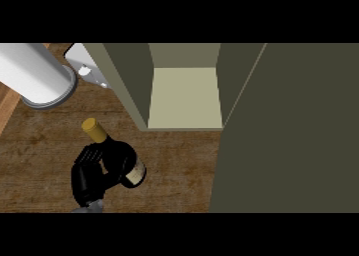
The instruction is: Pick up the wine, place it into the cabinet and close the cabinet
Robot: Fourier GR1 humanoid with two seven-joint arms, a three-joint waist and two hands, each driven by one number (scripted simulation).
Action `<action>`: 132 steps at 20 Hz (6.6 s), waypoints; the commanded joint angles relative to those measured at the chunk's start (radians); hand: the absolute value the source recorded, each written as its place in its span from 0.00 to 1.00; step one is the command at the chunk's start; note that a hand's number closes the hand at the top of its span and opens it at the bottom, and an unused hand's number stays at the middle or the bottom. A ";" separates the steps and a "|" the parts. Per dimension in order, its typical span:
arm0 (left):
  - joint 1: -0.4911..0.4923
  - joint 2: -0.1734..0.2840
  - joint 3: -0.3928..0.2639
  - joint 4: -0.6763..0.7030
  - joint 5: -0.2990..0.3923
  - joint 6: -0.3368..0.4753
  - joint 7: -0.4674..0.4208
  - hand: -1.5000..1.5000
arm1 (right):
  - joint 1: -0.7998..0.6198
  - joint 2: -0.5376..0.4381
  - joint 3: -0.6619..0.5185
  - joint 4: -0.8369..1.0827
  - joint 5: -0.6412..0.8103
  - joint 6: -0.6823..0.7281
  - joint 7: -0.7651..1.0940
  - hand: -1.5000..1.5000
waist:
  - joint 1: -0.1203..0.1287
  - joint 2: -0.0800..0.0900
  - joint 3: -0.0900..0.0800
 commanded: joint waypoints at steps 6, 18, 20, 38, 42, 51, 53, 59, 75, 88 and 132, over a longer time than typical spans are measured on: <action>-0.037 0.320 -0.072 0.059 -0.089 -0.432 0.014 1.00 | 0.008 0.019 0.035 -0.051 0.003 -0.011 0.006 0.00 | -0.002 0.001 -0.001; -0.014 0.326 -0.006 -0.177 -0.089 -0.454 0.015 1.00 | 0.032 -0.031 -0.053 -0.100 -0.106 0.031 0.047 0.00 | 0.010 -0.002 0.001; -0.063 0.300 -0.011 -0.181 -0.112 -0.417 0.068 1.00 | -0.009 0.031 0.060 -0.086 0.019 -0.034 0.067 0.00 | 0.007 -0.001 0.000; -0.113 0.190 -0.162 -0.707 -0.236 -0.168 0.570 1.00 | 0.034 0.004 0.001 -0.130 -0.045 0.012 0.076 0.00 | 0.002 -0.001 0.000; -0.246 0.073 -0.218 -0.686 -0.310 -0.062 0.664 1.00 | 0.033 0.021 -0.073 -0.011 -0.090 0.029 -0.044 0.00 | 0.001 0.001 0.001; -0.418 -0.073 -0.264 -0.630 -0.457 0.087 0.812 1.00 | 0.044 0.042 -0.002 -0.084 -0.038 0.016 0.030 0.00 | 0.001 0.000 0.000; -0.351 -0.075 -0.302 -0.628 -0.490 0.081 0.752 1.00 | 0.050 0.045 0.007 -0.050 -0.036 0.037 -0.008 0.00 | 0.004 0.000 0.000; -0.516 -0.077 -0.253 -0.427 -0.423 0.165 0.714 1.00 | 0.130 0.033 -0.023 -0.139 -0.091 0.065 -0.003 0.00 | -0.013 0.002 0.000; -0.520 -0.077 -0.303 -0.357 -0.371 0.249 0.602 1.00 | 0.031 0.035 -0.004 -0.130 -0.018 0.029 0.086 0.00 | -0.001 0.001 0.000; -0.468 -0.077 -0.325 -0.116 -0.360 0.236 0.368 1.00 | 0.013 -0.019 -0.156 -0.090 -0.173 0.079 0.044 0.00 | -0.003 0.002 0.000; -0.998 -0.077 0.055 0.674 -0.249 0.121 0.070 1.00 | 0.031 0.036 -0.070 -0.068 -0.113 0.091 0.027 0.00 | -0.026 0.009 0.000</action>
